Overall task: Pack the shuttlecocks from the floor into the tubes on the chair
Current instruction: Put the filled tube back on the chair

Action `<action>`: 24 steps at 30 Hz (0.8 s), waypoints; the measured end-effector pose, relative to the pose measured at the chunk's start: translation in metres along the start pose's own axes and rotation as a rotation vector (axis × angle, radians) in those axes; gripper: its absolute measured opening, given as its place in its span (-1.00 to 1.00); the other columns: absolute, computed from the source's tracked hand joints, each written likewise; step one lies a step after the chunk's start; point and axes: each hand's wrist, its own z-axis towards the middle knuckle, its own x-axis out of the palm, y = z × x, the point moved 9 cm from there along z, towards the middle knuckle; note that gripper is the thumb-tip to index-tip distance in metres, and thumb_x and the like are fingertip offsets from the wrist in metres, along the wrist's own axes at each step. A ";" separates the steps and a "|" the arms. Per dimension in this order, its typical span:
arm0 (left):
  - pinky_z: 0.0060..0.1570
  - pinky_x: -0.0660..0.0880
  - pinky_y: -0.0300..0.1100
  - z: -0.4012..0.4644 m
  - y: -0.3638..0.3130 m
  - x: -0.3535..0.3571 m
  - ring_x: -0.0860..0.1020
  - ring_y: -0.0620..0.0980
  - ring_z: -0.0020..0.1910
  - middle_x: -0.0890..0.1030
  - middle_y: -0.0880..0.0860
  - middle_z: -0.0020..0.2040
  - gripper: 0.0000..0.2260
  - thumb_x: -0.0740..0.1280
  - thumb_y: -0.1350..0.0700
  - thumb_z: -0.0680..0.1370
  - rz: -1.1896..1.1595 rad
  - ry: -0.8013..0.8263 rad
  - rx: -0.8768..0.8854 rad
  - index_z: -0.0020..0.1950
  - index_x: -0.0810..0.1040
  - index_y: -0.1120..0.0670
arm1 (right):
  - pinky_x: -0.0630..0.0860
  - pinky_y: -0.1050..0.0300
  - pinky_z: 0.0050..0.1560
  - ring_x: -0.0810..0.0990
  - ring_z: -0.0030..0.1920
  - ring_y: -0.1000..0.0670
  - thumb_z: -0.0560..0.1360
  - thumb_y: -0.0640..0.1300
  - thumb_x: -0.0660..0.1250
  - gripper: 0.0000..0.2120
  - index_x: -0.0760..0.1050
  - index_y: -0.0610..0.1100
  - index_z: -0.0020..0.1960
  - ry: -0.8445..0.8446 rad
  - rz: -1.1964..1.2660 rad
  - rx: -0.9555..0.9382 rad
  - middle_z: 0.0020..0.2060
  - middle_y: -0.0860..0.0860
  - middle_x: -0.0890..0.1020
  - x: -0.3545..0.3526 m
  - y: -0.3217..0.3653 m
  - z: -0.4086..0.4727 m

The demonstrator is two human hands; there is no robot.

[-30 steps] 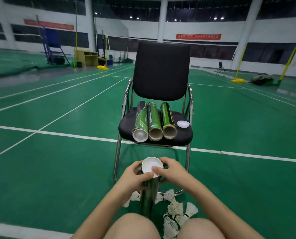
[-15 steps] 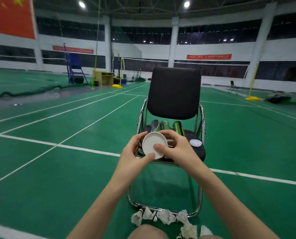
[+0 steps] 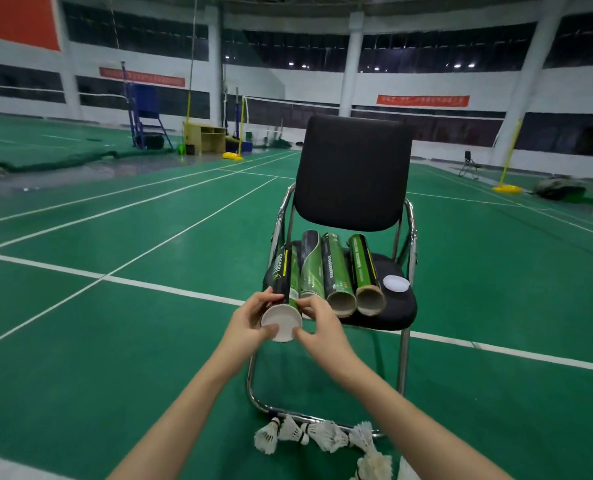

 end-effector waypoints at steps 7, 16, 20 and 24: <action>0.27 0.44 -0.05 0.052 0.045 -0.009 0.55 -0.04 0.15 0.61 0.00 0.13 -0.57 0.31 0.44 0.44 0.111 -0.105 -0.046 0.12 0.58 -0.04 | 0.45 0.32 0.01 0.51 0.03 0.07 0.44 -0.29 0.35 -0.79 0.48 -0.09 0.03 -0.083 -0.026 0.039 0.02 0.00 0.52 -0.039 -0.046 0.031; 0.20 0.37 -0.20 0.108 0.083 -0.004 0.49 -0.06 0.15 0.54 0.02 0.18 -0.56 0.35 0.39 0.44 0.260 -0.126 -0.053 0.24 0.54 0.03 | 0.48 -0.02 0.04 0.49 0.08 0.00 0.45 -0.13 0.37 -0.74 0.47 -0.06 0.13 -0.259 -0.319 0.201 0.05 0.05 0.52 -0.096 -0.122 0.071; 0.14 0.37 -0.21 0.123 0.087 -0.004 0.50 -0.01 0.08 0.52 0.06 0.09 -0.57 0.36 0.37 0.44 0.332 -0.160 -0.031 0.23 0.54 -0.01 | 0.47 0.01 -0.01 0.45 0.14 -0.01 0.48 -0.13 0.32 -0.71 0.45 -0.03 0.19 -0.257 -0.440 0.234 0.11 0.05 0.52 -0.095 -0.135 0.077; 0.10 0.36 -0.21 0.126 0.089 -0.002 0.48 -0.01 0.05 0.51 0.09 0.09 -0.57 0.35 0.34 0.47 0.379 -0.178 -0.026 0.27 0.51 -0.03 | 0.49 0.03 -0.07 0.49 0.09 -0.05 0.52 -0.20 0.24 -0.73 0.47 -0.06 0.20 -0.311 -0.511 0.179 0.11 0.01 0.56 -0.096 -0.131 0.078</action>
